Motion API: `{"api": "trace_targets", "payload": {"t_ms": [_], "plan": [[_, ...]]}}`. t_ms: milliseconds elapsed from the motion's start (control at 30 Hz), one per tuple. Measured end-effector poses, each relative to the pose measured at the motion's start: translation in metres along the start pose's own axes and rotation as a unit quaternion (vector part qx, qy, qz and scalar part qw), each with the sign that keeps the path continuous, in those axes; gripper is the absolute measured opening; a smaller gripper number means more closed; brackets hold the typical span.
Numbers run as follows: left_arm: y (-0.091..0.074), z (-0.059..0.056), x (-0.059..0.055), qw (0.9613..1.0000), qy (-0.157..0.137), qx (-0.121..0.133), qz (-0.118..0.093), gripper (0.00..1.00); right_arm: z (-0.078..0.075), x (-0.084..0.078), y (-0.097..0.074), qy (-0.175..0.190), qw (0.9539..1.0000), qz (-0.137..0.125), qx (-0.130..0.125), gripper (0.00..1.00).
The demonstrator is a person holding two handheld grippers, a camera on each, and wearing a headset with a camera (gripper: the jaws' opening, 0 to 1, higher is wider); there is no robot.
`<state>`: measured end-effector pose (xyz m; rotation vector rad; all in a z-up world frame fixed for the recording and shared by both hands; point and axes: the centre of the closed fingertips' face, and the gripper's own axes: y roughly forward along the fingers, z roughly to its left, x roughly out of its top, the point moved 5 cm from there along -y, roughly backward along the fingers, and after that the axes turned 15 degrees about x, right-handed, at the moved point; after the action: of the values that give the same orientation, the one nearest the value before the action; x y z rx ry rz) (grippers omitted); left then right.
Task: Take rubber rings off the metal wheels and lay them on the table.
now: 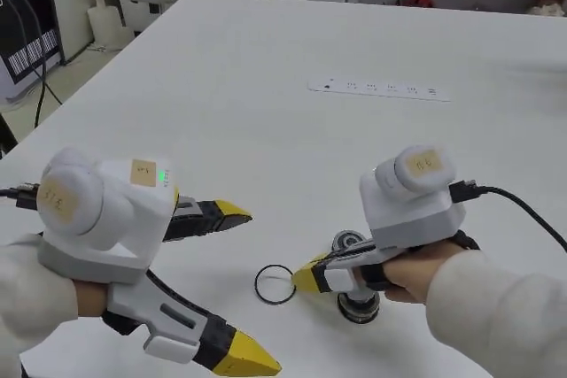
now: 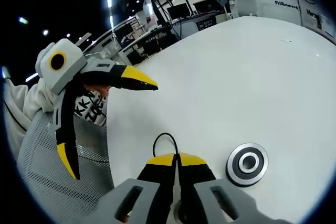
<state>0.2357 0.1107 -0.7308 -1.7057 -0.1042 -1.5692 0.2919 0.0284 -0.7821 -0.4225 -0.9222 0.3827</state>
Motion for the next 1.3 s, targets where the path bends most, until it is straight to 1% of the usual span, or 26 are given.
{"api": "trace_targets", "payload": {"t_ms": [233, 467, 633, 767, 833, 1033, 1300], "plan": [[0.0, 0.0, 0.0, 1.0, 0.001, 0.0, 0.002, 1.0, -0.002, -0.002, 0.0, -0.001, 1.0, 0.004, -0.005, 0.0], [0.0, 0.0, 0.0, 1.0, 0.0, 0.0, 0.002, 0.99, -0.002, 0.0, -0.002, 0.001, 1.0, -0.003, -0.007, 0.06], [0.0, 0.0, 0.0, 1.0, -0.001, 0.001, 0.003, 0.99, 0.0, 0.004, -0.005, -0.004, 0.9999, -0.006, -0.008, 0.08], [0.0, -0.001, 0.0, 1.0, -0.001, 0.001, 0.003, 0.99, 0.006, 0.008, -0.009, -0.002, 0.9999, -0.012, 0.0, 0.12], [0.0, -0.001, -0.001, 1.0, -0.001, 0.0, 0.005, 0.99, 0.008, 0.012, -0.013, -0.013, 0.9998, -0.013, -0.004, 0.13], [0.0, -0.001, -0.001, 1.0, -0.001, 0.0, 0.005, 0.99, 0.012, 0.017, -0.021, -0.028, 0.9995, -0.013, -0.009, 0.17], [0.0, -0.002, -0.001, 1.0, 0.0, -0.001, 0.007, 1.0, 0.019, 0.025, -0.035, -0.038, 0.999, -0.023, -0.01, 0.2]]}}
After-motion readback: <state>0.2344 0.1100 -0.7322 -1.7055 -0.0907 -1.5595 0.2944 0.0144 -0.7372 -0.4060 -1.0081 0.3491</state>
